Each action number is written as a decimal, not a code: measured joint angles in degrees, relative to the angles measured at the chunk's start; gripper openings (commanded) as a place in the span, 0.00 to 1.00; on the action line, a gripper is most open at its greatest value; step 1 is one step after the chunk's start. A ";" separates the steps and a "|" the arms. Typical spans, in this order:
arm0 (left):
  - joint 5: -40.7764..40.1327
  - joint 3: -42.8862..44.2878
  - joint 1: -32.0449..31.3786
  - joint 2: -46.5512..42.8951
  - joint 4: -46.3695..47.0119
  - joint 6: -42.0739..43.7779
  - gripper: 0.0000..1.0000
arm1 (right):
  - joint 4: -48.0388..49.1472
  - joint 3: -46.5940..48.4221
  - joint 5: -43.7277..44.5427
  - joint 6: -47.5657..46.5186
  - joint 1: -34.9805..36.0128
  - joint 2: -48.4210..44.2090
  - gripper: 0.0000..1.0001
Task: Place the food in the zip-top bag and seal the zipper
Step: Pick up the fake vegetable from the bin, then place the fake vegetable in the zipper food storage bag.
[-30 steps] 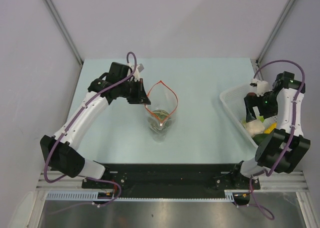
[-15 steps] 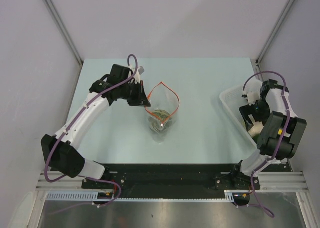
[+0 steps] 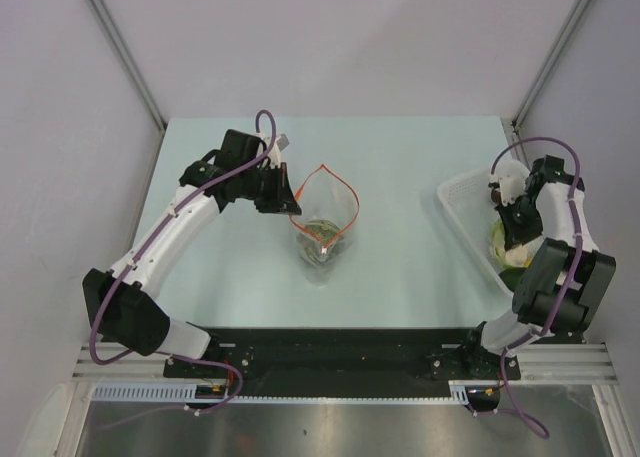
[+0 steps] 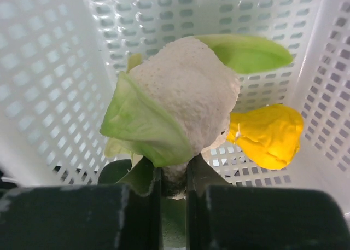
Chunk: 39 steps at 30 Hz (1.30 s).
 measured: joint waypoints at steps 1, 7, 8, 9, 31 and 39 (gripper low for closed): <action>0.00 0.00 0.00 0.00 0.00 0.02 0.00 | -0.17 0.00 -0.79 0.00 -0.11 -1.29 0.00; -0.02 -0.13 0.00 0.00 0.02 0.07 0.00 | -3.72 4.26 -6.97 0.50 -1.97 -7.93 0.00; -0.02 -0.17 0.00 0.00 0.00 0.09 0.00 | -4.48 6.08 -8.11 0.72 -2.36 -8.33 0.00; -0.02 -0.20 0.00 0.00 0.00 0.09 0.00 | -4.83 8.02 -9.40 1.03 -2.67 -8.72 0.00; 2.10 -0.81 0.00 0.00 1.25 0.15 0.00 | 23.12 28.02 -46.82 42.10 38.88 -12.85 0.00; 3.04 -0.81 0.57 0.00 1.27 0.55 0.00 | 30.12 21.57 -38.21 38.95 57.94 -6.16 0.00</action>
